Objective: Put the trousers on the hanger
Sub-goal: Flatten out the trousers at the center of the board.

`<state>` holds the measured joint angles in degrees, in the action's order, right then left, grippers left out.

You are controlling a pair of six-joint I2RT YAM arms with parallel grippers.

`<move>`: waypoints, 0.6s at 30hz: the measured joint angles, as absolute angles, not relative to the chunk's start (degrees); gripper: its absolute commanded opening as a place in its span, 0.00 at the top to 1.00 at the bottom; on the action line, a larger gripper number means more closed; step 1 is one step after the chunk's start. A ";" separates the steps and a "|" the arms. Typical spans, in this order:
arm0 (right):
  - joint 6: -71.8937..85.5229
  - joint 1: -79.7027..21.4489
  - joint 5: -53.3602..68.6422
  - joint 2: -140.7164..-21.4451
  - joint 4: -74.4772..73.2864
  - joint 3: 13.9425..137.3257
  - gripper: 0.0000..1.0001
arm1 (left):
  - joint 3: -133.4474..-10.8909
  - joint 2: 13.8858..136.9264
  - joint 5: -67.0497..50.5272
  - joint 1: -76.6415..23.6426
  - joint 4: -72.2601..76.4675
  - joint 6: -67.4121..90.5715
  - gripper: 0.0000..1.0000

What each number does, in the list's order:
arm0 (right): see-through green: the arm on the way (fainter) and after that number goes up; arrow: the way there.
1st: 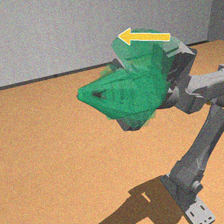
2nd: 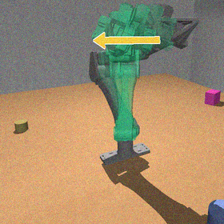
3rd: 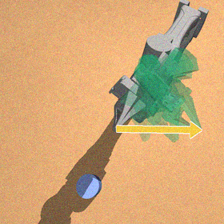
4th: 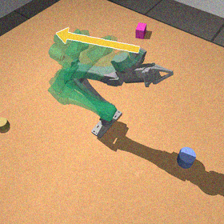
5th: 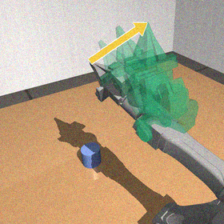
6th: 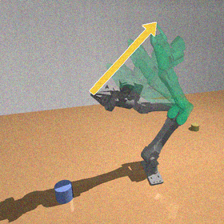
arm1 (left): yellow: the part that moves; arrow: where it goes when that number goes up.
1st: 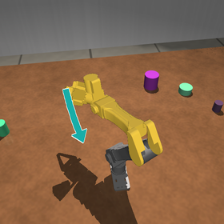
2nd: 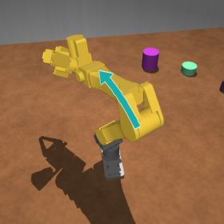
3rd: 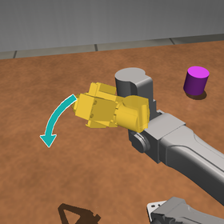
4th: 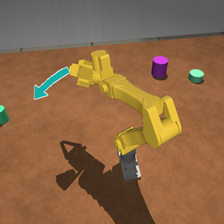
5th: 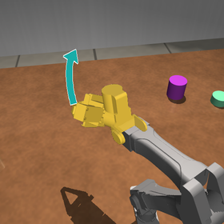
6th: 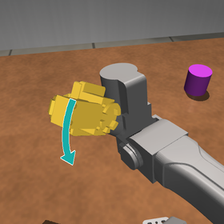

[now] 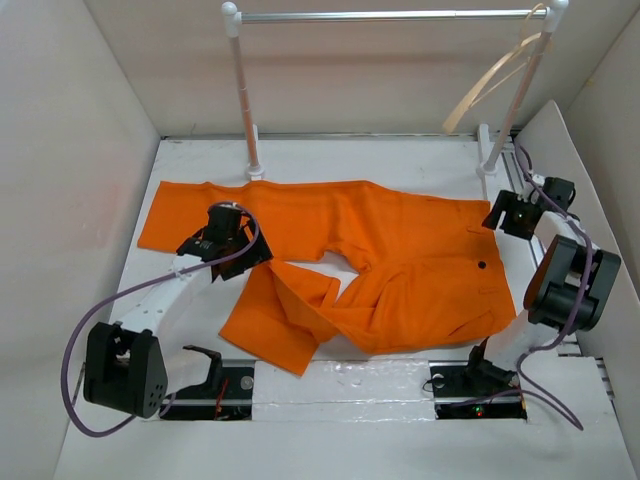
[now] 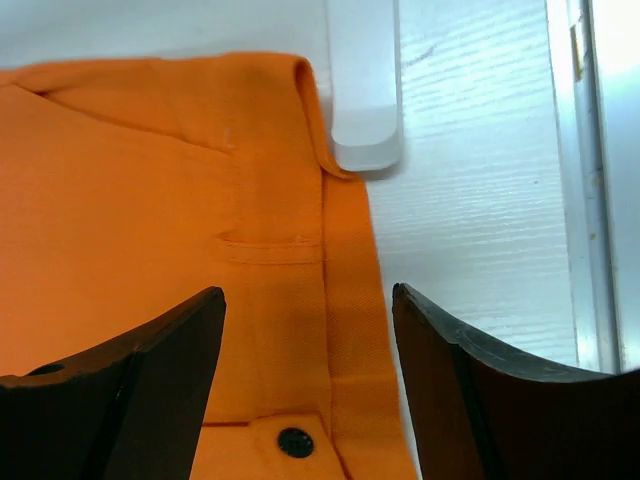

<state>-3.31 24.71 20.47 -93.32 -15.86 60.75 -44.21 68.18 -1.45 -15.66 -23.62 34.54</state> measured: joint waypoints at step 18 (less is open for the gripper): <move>-10.13 24.73 29.32 -111.39 -20.36 73.19 0.41 | -39.83 62.17 -6.98 -15.68 -20.29 36.27 0.23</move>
<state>-10.13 24.73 29.32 -111.39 -20.36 73.19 -39.83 62.17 -6.98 -15.68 -20.29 36.27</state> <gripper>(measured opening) 0.659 0.781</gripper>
